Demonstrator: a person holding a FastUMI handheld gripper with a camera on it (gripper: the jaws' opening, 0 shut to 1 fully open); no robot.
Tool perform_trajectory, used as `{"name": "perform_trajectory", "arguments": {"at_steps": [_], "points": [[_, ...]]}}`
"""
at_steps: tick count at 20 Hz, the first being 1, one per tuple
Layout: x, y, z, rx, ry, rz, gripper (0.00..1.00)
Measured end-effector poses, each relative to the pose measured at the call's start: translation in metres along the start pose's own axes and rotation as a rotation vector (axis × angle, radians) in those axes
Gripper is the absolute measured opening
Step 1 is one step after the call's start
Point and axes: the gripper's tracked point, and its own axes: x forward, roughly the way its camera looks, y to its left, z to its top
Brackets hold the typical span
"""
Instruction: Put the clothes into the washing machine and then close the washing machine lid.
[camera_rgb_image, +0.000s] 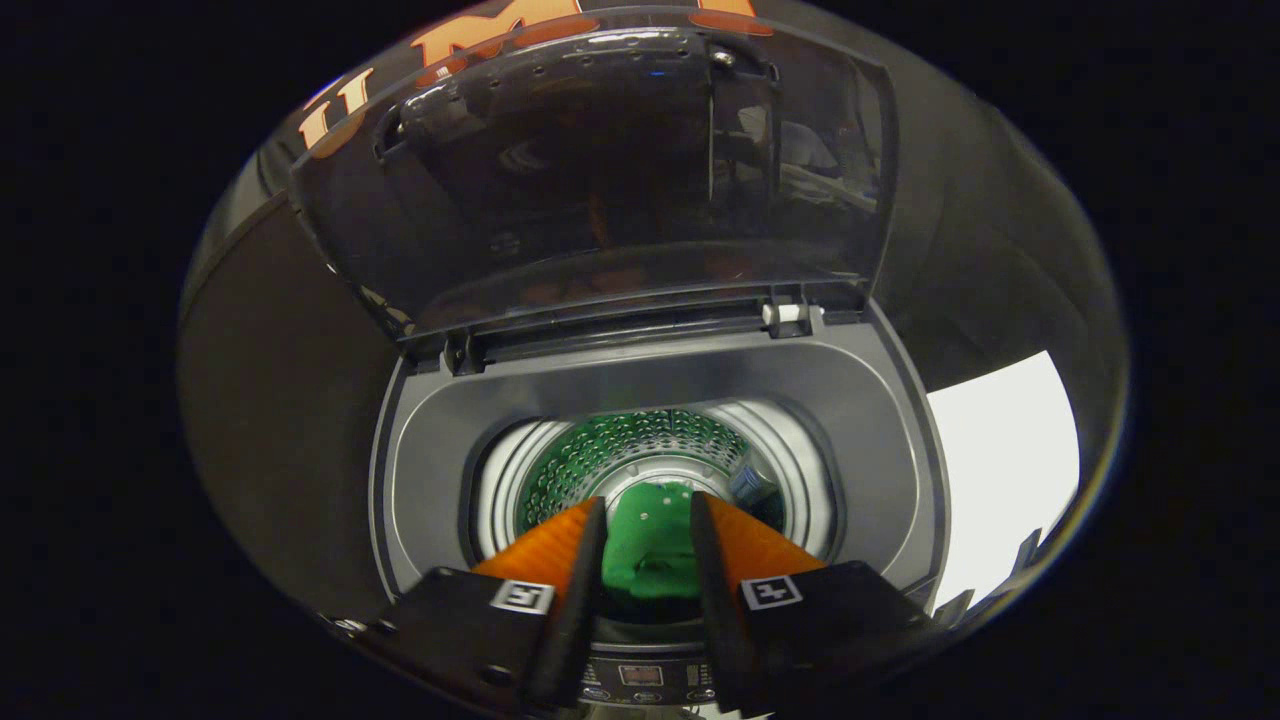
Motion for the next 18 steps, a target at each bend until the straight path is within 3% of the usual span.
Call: {"name": "perform_trajectory", "arguments": {"at_steps": [4, 10, 18], "points": [[-0.018, -0.010, 0.006, -0.004, -0.021, -0.043, 1.00], [-0.056, -0.007, 0.019, 0.056, -0.042, -0.045, 0.99], [-0.124, 0.002, 0.082, 0.017, -0.172, -0.054, 0.99]]}}
